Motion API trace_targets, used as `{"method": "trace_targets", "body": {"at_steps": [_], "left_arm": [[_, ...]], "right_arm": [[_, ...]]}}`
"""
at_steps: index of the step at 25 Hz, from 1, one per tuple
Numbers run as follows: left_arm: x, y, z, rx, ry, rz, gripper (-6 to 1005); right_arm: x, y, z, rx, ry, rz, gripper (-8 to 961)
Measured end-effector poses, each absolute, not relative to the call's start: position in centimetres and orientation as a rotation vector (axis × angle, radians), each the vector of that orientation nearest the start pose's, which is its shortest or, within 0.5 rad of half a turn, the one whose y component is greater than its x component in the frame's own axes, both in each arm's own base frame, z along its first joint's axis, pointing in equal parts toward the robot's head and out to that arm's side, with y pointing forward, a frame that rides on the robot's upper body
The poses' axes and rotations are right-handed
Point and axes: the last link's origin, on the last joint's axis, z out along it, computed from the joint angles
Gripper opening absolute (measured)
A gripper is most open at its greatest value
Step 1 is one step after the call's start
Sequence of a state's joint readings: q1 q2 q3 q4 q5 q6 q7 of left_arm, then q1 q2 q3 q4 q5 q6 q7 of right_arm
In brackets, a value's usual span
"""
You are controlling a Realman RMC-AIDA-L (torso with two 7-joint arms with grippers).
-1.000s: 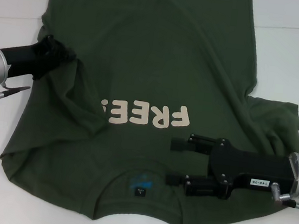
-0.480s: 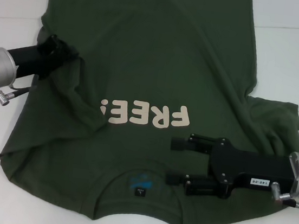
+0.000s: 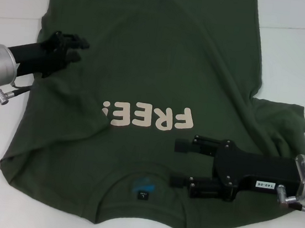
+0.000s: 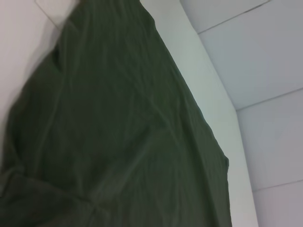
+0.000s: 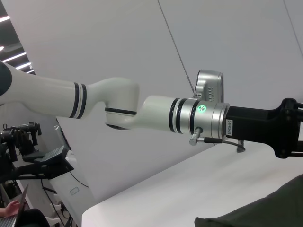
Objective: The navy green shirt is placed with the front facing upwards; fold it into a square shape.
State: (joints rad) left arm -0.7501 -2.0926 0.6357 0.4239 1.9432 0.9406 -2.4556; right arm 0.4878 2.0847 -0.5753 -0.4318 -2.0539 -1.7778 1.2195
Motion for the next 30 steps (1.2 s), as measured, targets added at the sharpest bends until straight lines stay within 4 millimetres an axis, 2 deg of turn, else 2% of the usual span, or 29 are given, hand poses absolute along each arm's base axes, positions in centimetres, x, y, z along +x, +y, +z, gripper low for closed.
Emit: {"method": "trace_targets", "body": {"at_steps": [4,7,10,13,15,21,25,30], "left_arm": [[-25.6,41.7,-2.5,2.111,2.492,1.163,480],[-25.6,41.2,-1.3,2.119,2.427,1.194,543],[-25.5,40.3,0.6,2.211,2.289,1.184,606],[-25.7,39.2,2.2,2.291,2.178,1.134,669],[-26.1,38.3,3.0,2.345,2.130,1.042,711],[-27.8,35.0,3.2,2.479,2.018,0.702,723],[-28.5,32.8,2.5,2.627,1.818,0.679,721],[-28.9,30.0,1.1,2.869,1.459,0.768,719]], "right_arm": [[26.7,27.0,-2.7,-2.827,0.693,1.030,879],[26.7,27.0,-2.7,-2.827,0.693,1.032,879],[26.8,26.9,-2.6,-2.826,0.695,1.036,880],[26.9,26.9,-2.5,-2.822,0.695,1.033,880],[26.9,26.9,-2.4,-2.821,0.698,1.030,880],[26.8,27.1,-2.1,-2.829,0.696,1.036,880],[26.7,27.2,-2.0,-2.828,0.699,1.047,880],[26.5,27.3,-1.5,-2.821,0.675,1.059,879]]}}
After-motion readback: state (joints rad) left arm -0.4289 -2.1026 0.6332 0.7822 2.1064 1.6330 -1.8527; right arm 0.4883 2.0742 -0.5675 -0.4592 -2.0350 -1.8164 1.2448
